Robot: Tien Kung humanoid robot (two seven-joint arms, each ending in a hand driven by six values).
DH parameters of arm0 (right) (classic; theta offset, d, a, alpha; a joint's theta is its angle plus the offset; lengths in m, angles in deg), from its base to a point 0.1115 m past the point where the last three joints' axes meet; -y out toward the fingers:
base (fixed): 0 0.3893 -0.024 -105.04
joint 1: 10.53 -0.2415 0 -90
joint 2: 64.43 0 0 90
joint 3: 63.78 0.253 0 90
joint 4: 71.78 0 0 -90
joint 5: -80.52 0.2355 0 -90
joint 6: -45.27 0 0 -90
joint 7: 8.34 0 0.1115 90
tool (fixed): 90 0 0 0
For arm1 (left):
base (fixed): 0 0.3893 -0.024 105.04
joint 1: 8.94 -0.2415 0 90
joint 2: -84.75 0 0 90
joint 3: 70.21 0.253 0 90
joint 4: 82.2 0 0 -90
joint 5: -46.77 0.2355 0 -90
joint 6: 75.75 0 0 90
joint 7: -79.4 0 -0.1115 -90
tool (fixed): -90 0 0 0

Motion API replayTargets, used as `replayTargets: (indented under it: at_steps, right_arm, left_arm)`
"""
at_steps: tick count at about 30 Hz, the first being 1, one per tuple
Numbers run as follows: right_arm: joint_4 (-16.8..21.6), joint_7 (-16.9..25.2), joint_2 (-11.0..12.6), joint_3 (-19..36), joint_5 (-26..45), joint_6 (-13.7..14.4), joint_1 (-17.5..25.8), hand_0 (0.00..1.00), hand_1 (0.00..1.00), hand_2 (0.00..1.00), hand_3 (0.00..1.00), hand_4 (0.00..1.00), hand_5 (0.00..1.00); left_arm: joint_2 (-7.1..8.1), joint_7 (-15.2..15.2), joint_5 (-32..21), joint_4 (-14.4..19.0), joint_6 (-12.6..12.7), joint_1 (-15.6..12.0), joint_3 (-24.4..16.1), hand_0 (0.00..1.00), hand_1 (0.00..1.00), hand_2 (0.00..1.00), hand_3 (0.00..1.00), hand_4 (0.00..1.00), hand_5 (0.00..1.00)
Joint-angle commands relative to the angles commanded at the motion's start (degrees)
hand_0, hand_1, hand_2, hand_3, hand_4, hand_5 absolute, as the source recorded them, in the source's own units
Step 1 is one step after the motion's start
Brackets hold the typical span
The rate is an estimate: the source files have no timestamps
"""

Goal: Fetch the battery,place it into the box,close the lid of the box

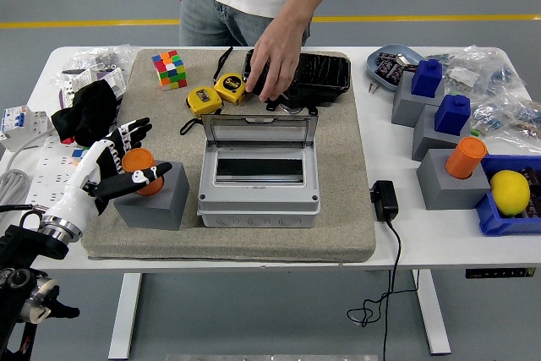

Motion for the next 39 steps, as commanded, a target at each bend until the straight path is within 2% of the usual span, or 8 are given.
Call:
replayTargets:
  at_steps: [5, 6, 23, 29, 30, 35, 36, 39]
  right_arm:
    - [0.0, 0.0, 0.0, 0.1, 0.0, 0.0, -0.2, 0.810, 0.803, 0.768, 0.786, 0.998, 0.998]
    - [0.0, 0.0, 0.0, 0.1, 0.0, 0.0, -0.2, 0.811, 0.802, 0.768, 0.786, 0.998, 0.998]
    - [-0.1, 0.0, -0.1, 0.0, 0.0, -0.1, -0.2, 0.812, 0.802, 0.766, 0.785, 0.998, 0.998]
    - [-0.1, 0.0, 0.0, 0.0, 0.1, -0.1, -0.1, 0.813, 0.801, 0.766, 0.785, 0.998, 0.998]
    - [-0.2, 0.0, 0.0, -0.1, 0.1, -0.1, -0.1, 0.813, 0.801, 0.767, 0.784, 0.998, 0.998]
    - [-0.1, 0.0, -0.1, 0.1, 0.0, -0.2, 0.0, 0.813, 0.801, 0.767, 0.784, 0.998, 0.998]
    - [-0.1, 0.0, -0.1, 0.1, -0.1, -0.2, 0.0, 0.814, 0.801, 0.767, 0.784, 0.998, 0.998]
    - [-0.1, 0.0, -0.1, 0.2, -0.2, -0.2, 0.0, 0.814, 0.801, 0.767, 0.784, 0.998, 0.998]
  left_arm:
    - [-0.05, -0.2, -0.3, -0.1, 0.9, 0.2, 0.2, 0.899, 0.874, 0.773, 0.736, 0.998, 0.111]
    - [-0.08, -0.2, -0.3, -0.1, 1.0, 0.2, 0.2, 0.797, 0.822, 0.698, 0.693, 0.998, 0.087]
    - [-0.65, -1.1, -2.8, -1.3, 3.0, -0.5, 2.0, 0.729, 0.793, 0.675, 0.672, 0.998, 0.074]
    - [-0.56, -1.6, -3.5, -1.4, 4.9, -0.5, 2.4, 0.651, 0.747, 0.633, 0.650, 0.998, 0.046]
    - [-0.55, -1.6, -3.6, -1.4, 5.2, -0.5, 2.5, 0.514, 0.651, 0.489, 0.507, 0.998, 0.002]
    - [-0.47, -1.8, -3.9, -1.4, 6.7, -0.7, 2.8, 0.514, 0.651, 0.489, 0.507, 0.998, 0.002]
    - [-0.47, -1.8, -3.9, -1.4, 6.8, -0.7, 2.8, 0.389, 0.552, 0.404, 0.406, 0.998, 0.002]
    - [-0.45, -1.8, -4.0, -1.4, 7.4, -0.7, 3.1, 0.389, 0.552, 0.404, 0.406, 0.998, 0.002]
